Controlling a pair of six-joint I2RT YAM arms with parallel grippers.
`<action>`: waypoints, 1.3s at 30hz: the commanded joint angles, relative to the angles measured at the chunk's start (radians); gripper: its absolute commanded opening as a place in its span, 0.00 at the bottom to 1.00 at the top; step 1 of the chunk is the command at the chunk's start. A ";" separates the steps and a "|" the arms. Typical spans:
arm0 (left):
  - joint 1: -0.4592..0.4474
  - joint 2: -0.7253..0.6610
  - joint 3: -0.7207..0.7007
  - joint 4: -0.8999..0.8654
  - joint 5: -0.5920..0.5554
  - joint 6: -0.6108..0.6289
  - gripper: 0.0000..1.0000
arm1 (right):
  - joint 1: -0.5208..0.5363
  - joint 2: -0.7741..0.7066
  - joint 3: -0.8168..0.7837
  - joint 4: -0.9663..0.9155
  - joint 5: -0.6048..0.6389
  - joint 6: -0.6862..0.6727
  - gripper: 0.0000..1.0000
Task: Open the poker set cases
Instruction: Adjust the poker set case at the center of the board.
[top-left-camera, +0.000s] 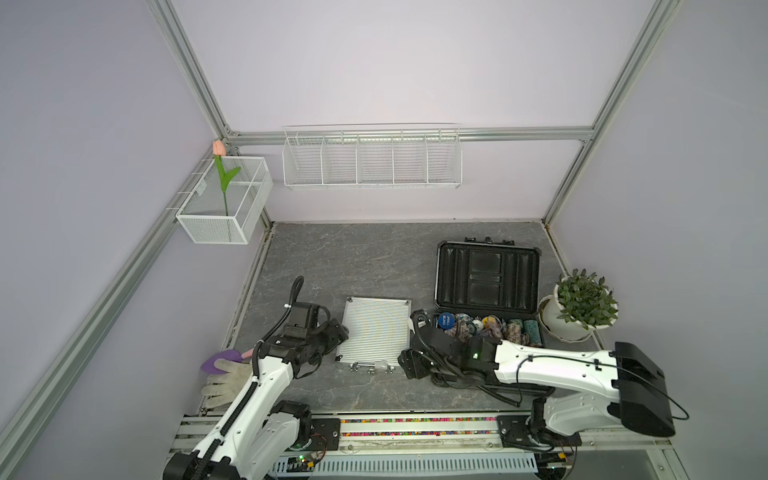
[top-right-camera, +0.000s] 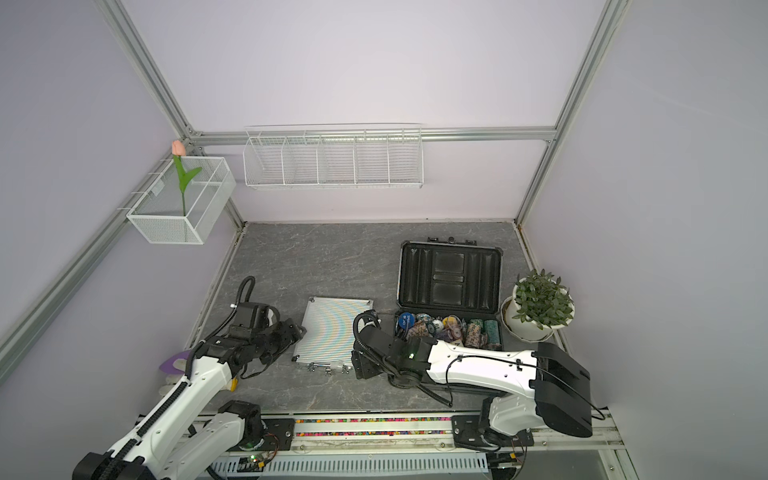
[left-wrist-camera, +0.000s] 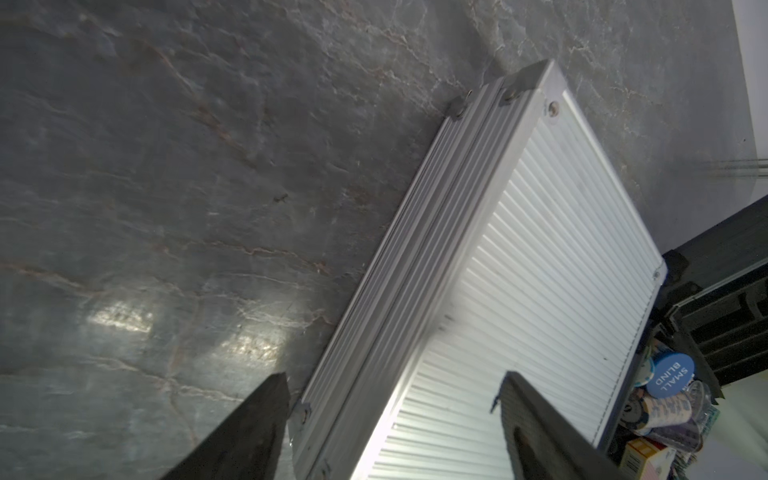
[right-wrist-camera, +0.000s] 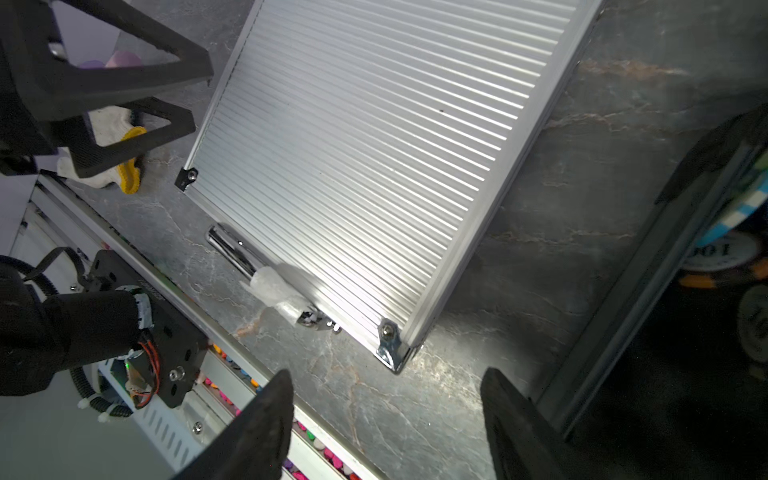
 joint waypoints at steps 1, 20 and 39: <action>0.006 -0.017 -0.020 0.034 0.030 -0.043 0.81 | -0.022 0.029 -0.032 0.065 -0.085 0.064 0.73; 0.005 -0.021 -0.085 0.069 0.149 -0.059 0.72 | -0.131 0.197 -0.026 0.266 -0.336 0.094 0.67; 0.005 -0.071 -0.111 0.081 0.173 -0.072 0.71 | -0.255 0.297 0.091 0.235 -0.389 -0.023 0.64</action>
